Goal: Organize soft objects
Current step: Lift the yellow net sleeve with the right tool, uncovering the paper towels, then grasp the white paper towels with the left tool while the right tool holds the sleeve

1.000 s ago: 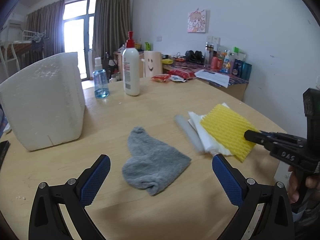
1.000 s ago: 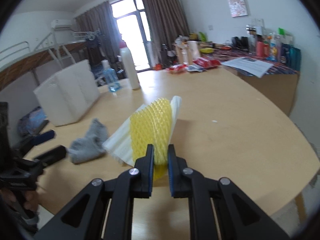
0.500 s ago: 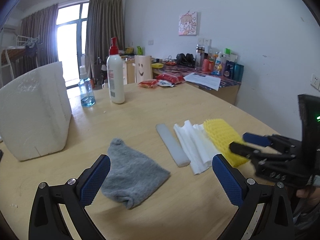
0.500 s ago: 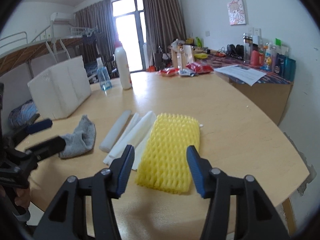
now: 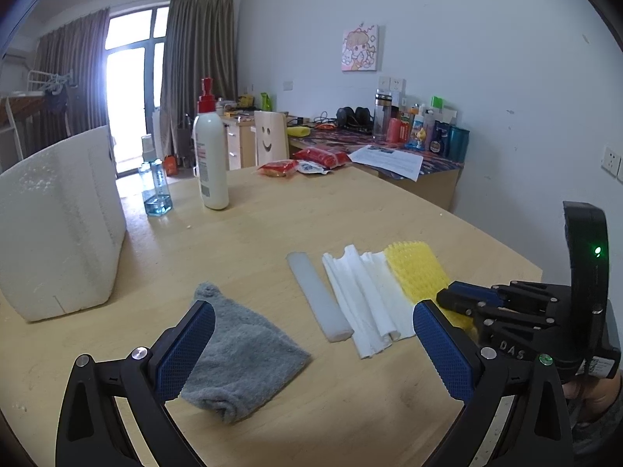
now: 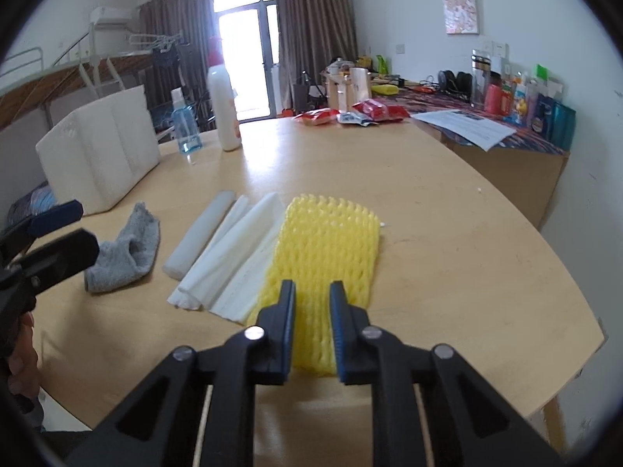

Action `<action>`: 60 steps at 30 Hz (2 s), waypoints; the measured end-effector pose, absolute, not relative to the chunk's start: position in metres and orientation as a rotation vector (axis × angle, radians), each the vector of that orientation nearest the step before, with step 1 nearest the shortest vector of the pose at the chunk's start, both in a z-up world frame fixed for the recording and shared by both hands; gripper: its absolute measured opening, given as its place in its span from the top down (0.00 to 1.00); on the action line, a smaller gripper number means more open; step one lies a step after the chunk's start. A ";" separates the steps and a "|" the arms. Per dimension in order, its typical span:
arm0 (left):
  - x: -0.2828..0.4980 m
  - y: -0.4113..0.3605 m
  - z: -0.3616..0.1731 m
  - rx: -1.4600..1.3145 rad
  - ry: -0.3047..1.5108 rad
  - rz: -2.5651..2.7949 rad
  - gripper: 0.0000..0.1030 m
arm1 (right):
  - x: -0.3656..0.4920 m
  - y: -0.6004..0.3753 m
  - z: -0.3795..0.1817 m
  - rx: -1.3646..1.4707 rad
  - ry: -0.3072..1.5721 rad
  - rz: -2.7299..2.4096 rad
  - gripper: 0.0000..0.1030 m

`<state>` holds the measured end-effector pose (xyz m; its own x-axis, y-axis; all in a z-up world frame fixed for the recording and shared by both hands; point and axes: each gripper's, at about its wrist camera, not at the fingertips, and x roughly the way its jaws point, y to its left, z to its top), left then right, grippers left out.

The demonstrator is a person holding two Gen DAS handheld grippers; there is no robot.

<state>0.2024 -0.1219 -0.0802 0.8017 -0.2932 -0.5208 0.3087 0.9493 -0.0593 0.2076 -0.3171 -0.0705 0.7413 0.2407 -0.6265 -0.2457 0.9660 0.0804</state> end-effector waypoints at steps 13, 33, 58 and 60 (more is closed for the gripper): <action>0.207 -0.151 -0.078 0.057 0.545 -0.352 0.01 | 0.198 -0.338 -0.059 0.079 0.654 0.247 0.89; 0.215 -0.147 -0.084 0.040 0.570 -0.322 0.01 | 0.211 -0.312 -0.071 -0.064 0.696 0.260 0.75; 0.240 -0.209 -0.103 0.120 0.673 -0.363 0.03 | 0.198 -0.374 -0.068 0.033 0.675 0.154 0.87; 0.245 -0.212 -0.106 0.123 0.704 -0.358 0.06 | 0.199 -0.375 -0.068 0.037 0.675 0.155 0.87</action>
